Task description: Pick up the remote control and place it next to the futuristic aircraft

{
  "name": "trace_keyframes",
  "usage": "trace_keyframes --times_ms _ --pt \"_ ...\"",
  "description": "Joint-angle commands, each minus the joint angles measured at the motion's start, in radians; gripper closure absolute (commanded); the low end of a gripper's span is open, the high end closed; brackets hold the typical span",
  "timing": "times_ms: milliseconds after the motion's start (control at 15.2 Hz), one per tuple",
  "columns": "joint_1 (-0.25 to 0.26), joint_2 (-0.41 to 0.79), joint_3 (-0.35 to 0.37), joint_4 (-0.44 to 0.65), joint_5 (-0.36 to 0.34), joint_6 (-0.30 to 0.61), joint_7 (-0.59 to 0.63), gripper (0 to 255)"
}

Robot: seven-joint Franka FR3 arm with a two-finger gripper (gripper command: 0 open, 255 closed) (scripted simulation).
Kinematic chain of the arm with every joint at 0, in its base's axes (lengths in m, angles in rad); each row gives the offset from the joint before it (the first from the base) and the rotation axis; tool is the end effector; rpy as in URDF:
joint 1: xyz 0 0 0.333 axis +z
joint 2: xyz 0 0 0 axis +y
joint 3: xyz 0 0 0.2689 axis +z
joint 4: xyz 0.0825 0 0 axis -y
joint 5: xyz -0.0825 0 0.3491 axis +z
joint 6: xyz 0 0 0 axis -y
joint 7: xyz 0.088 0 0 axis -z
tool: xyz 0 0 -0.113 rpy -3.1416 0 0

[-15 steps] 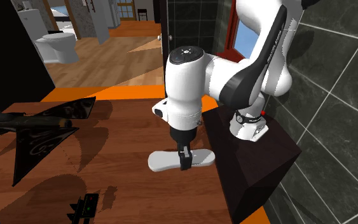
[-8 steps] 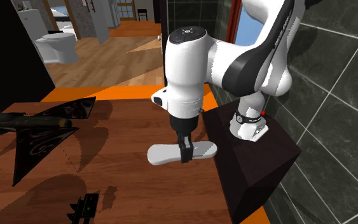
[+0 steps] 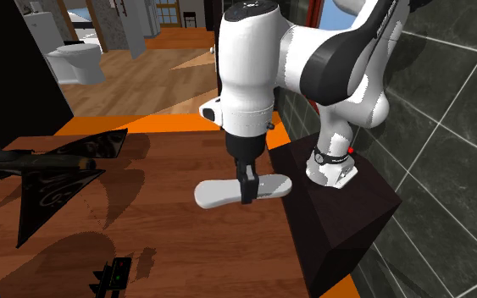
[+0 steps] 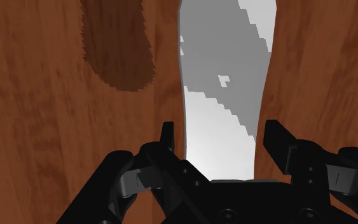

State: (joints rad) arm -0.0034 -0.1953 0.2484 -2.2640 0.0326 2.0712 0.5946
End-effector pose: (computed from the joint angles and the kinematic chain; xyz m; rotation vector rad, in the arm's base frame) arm 0.4490 0.1155 0.4029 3.0696 -0.5743 0.0079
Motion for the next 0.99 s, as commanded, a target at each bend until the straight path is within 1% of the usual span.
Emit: trace_keyframes --times_ms 0,924 --pt "0.001 -0.006 0.000 0.024 0.001 -0.030 0.001 255" --pt "-0.001 -0.046 -0.009 0.176 0.007 -0.220 -0.007 255"
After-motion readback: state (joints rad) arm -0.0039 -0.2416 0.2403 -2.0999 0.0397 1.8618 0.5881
